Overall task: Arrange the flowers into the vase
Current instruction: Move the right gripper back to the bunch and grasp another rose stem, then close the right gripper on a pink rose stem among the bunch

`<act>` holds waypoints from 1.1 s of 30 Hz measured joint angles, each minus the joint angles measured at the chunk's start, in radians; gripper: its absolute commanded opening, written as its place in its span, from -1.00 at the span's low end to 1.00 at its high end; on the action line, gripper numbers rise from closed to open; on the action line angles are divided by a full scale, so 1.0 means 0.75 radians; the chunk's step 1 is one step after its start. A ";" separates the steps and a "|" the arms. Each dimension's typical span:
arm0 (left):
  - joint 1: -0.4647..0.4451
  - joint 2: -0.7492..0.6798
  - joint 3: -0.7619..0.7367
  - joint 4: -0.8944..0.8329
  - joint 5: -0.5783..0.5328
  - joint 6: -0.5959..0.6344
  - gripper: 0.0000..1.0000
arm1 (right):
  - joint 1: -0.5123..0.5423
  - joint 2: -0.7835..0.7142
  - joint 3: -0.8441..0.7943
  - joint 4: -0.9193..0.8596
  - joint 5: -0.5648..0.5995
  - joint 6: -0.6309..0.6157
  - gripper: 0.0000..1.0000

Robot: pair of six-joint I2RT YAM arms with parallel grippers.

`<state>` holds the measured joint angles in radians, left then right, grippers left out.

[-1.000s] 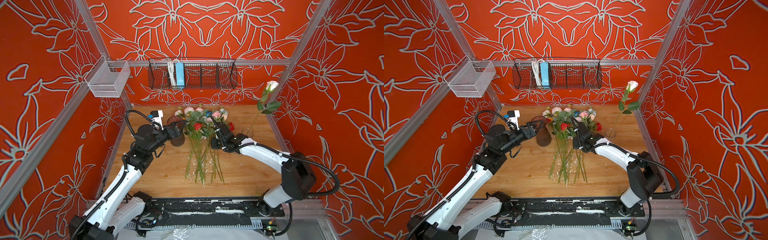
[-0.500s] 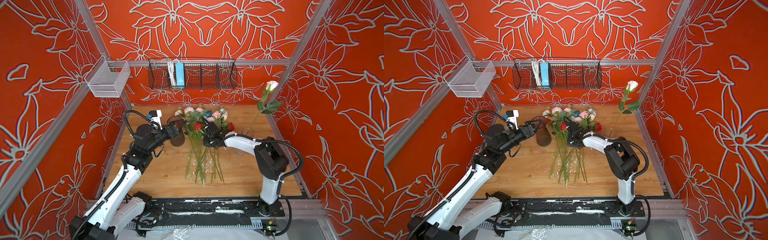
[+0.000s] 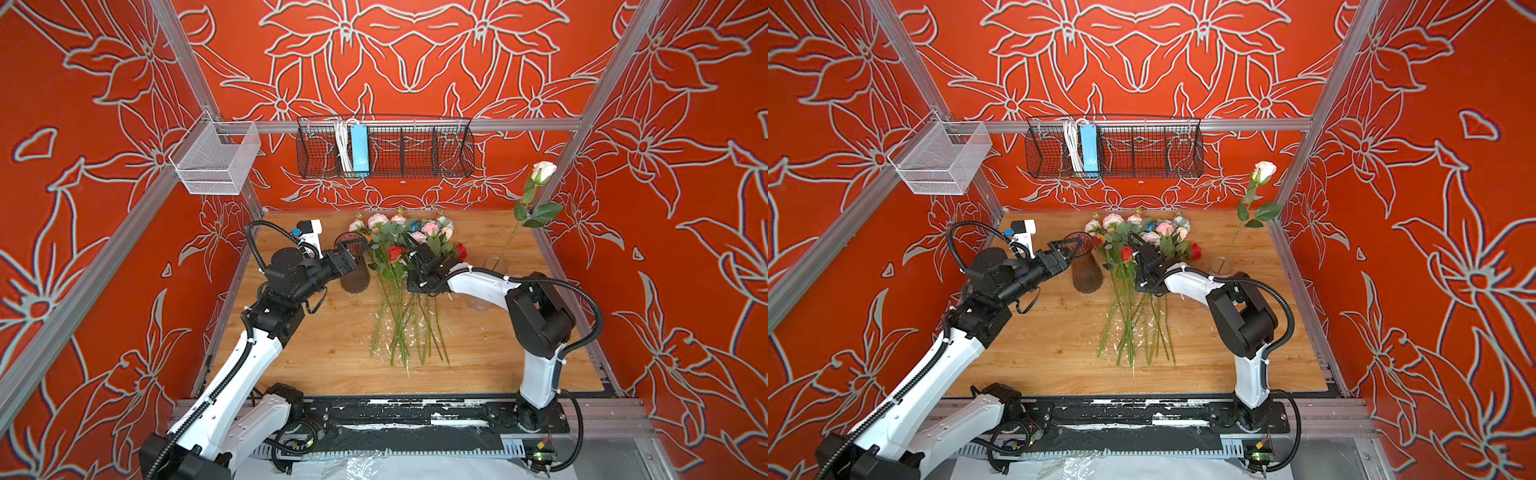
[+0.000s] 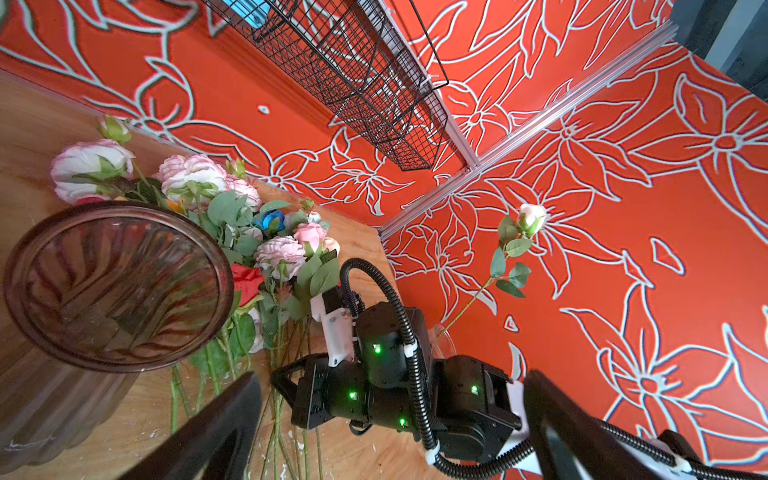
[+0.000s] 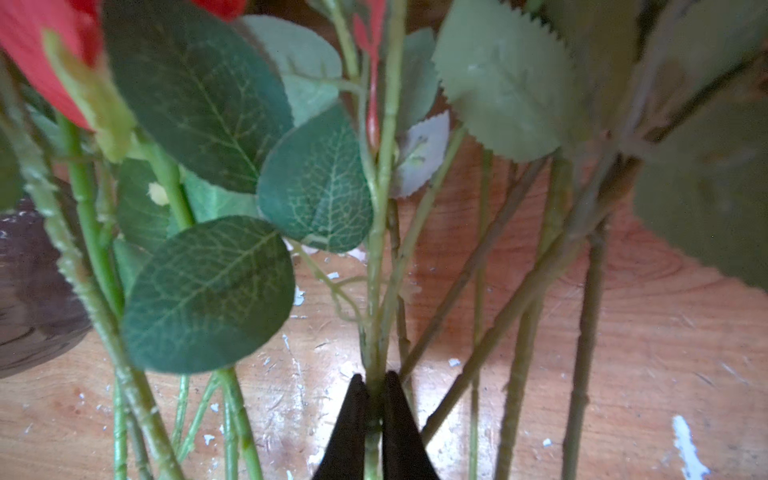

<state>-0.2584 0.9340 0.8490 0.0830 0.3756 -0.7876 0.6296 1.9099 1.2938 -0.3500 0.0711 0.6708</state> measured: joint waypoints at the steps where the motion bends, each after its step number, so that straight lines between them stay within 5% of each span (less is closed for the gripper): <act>1: 0.001 0.000 0.000 0.000 0.002 -0.001 0.95 | -0.001 -0.001 -0.001 0.004 -0.001 -0.001 -0.92; 5: 0.006 0.000 0.000 0.001 0.005 -0.003 0.95 | -0.003 -0.053 -0.051 0.040 -0.003 0.000 -0.90; 9: 0.006 0.001 0.000 0.001 0.012 -0.008 0.95 | -0.008 -0.126 -0.065 0.040 -0.023 -0.020 -0.33; 22: 0.006 0.007 0.000 0.011 0.042 -0.027 0.95 | -0.006 -0.427 -0.204 -0.075 0.151 -0.142 -0.39; 33: 0.006 0.020 0.000 0.011 0.063 -0.032 0.95 | -0.008 -0.254 -0.248 -0.118 0.189 -0.181 -0.56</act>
<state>-0.2539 0.9493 0.8490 0.0914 0.4229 -0.8116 0.6239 1.7195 1.1076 -0.4385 0.2131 0.5350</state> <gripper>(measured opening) 0.977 0.246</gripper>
